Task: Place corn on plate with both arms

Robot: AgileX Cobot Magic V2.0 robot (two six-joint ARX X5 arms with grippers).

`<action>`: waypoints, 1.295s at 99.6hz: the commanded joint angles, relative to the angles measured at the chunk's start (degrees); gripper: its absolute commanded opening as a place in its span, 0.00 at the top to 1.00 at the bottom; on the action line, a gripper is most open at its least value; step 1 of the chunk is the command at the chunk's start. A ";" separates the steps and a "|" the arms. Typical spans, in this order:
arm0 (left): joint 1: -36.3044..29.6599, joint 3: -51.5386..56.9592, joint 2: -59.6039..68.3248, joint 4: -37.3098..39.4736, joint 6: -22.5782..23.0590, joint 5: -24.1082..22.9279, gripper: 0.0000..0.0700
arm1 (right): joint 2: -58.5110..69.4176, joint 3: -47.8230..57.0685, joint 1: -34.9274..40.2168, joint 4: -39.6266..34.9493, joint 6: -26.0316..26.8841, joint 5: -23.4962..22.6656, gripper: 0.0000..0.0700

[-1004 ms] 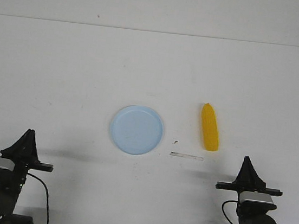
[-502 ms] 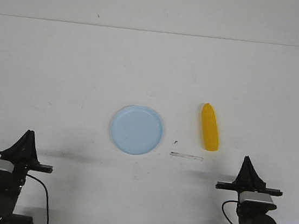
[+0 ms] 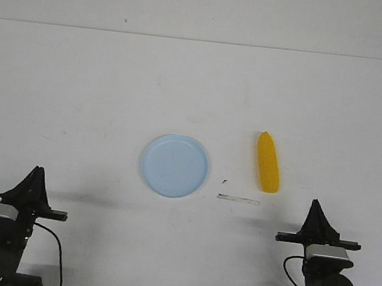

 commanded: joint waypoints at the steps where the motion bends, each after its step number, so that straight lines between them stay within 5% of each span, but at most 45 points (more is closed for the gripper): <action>1: 0.00 0.26 -0.11 0.70 0.76 -0.07 1.00 | 0.09 -0.07 0.13 0.85 -0.24 0.04 0.99; 41: 0.00 0.28 -0.11 0.70 0.76 -0.07 1.00 | 0.09 0.44 0.15 1.55 0.59 0.48 0.99; 64: 0.00 0.28 -0.11 0.72 0.76 -0.07 1.00 | 3.58 8.52 0.46 -1.27 -3.52 0.20 0.99; 129: 0.00 0.28 -0.11 0.70 0.76 -0.07 1.00 | 42.71 34.71 4.42 -2.97 -0.98 -1.09 0.99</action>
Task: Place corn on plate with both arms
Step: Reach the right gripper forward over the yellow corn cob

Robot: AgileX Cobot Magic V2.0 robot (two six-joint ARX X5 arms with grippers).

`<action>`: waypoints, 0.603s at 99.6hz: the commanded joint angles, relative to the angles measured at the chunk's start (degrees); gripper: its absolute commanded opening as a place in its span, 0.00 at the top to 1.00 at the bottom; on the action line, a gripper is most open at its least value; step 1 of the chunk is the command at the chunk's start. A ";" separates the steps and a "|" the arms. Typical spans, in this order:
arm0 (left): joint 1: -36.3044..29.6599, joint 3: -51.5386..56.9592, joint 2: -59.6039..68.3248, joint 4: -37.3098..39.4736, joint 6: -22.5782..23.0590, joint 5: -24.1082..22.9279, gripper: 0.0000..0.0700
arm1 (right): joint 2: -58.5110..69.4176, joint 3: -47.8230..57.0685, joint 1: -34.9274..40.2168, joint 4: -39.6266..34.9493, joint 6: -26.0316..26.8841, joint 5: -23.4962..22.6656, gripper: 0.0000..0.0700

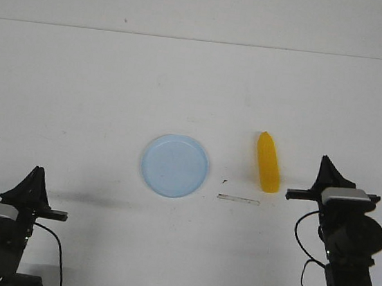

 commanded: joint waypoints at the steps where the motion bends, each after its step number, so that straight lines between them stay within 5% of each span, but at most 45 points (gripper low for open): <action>1: 0.00 0.26 -0.11 0.70 0.76 -0.07 1.00 | 3.78 1.75 1.25 0.28 0.85 -0.17 0.99; 15: 0.00 0.28 -0.11 0.70 0.76 -0.07 1.00 | 11.63 4.92 5.03 -2.12 0.74 -0.15 0.99; 40: 0.00 0.26 -0.11 0.70 0.76 -0.07 1.00 | 26.84 17.00 6.21 -20.92 0.74 0.02 0.99; 60: 0.00 0.28 -0.11 0.70 0.76 -0.07 1.00 | 36.26 26.14 6.21 -28.52 2.99 0.02 0.99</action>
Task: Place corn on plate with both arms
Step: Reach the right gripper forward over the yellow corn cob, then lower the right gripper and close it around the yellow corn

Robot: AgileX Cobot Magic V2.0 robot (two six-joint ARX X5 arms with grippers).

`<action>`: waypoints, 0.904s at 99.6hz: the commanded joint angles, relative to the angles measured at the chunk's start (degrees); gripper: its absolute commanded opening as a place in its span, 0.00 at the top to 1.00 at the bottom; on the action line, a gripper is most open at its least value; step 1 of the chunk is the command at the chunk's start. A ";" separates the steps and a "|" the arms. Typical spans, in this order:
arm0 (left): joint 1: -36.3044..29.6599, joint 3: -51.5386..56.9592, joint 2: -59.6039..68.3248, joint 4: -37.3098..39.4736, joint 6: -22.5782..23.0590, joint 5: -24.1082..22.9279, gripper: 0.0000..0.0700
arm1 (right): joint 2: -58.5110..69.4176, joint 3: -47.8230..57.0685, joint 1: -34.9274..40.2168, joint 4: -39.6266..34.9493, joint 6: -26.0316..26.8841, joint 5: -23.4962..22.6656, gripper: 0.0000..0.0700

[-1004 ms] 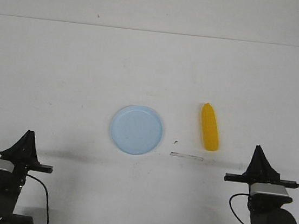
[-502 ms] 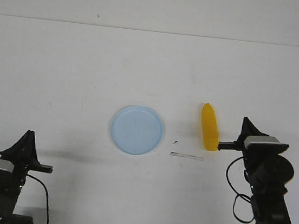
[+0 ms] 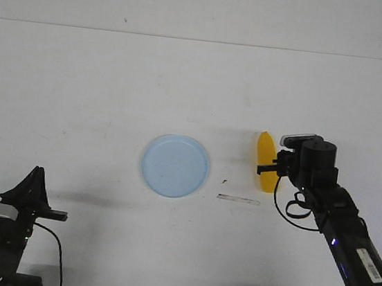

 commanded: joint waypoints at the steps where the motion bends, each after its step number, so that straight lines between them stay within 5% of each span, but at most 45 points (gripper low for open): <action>1: 0.00 0.26 -0.11 0.70 0.76 -0.07 1.00 | 2.80 3.45 0.20 -2.03 2.73 0.00 0.99; 15: 0.00 0.28 -0.11 0.70 0.76 -0.07 1.00 | 8.41 10.14 0.42 -8.52 8.76 0.04 0.93; 30: 0.00 0.28 -0.11 0.70 0.76 -0.07 1.00 | 12.72 13.46 0.61 -12.02 10.75 -0.02 0.31; 34: 0.00 0.28 -0.11 0.70 0.76 -0.07 1.00 | 13.22 13.46 0.81 -12.07 10.73 -0.02 0.25; 90: -0.02 0.28 -0.11 0.70 0.76 -0.07 1.00 | 20.90 13.33 1.16 -12.24 9.84 0.02 0.23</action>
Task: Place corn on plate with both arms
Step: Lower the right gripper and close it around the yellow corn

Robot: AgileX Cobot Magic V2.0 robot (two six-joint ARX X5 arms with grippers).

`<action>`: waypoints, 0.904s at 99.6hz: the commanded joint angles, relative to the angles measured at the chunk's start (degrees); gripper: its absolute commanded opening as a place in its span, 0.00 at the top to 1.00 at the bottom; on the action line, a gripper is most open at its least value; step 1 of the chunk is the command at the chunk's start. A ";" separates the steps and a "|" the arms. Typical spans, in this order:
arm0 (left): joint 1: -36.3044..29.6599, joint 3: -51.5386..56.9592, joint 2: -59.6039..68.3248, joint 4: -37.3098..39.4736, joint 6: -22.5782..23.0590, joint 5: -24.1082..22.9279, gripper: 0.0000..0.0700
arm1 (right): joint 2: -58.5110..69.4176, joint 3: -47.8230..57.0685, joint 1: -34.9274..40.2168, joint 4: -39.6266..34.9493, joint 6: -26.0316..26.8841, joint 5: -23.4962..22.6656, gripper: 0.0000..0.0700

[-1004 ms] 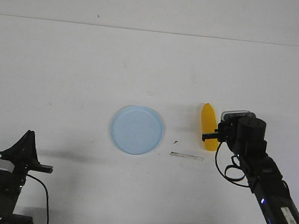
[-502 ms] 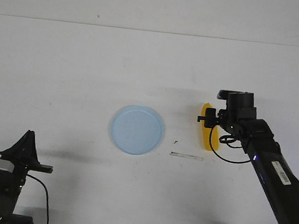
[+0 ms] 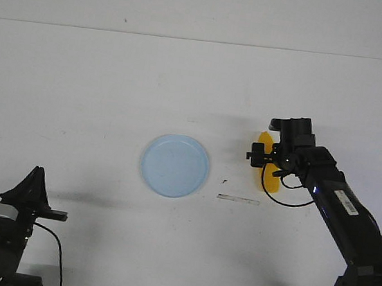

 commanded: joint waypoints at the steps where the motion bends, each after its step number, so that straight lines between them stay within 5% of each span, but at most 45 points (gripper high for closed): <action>1: 0.00 0.28 -0.11 0.70 0.76 -0.07 1.00 | 2.16 0.85 0.15 0.33 -0.02 0.07 0.23; 46: 0.00 0.28 -0.11 0.70 0.76 -0.07 1.00 | 6.51 0.72 0.15 -0.28 -3.10 0.04 0.24; 66: 0.00 0.28 -0.11 0.70 0.76 -0.07 1.00 | 6.51 0.68 0.55 -0.20 -3.10 0.09 0.54; 90: 0.00 0.28 -0.11 0.70 0.76 -0.07 1.00 | 6.49 0.66 0.92 0.07 -3.06 0.04 0.54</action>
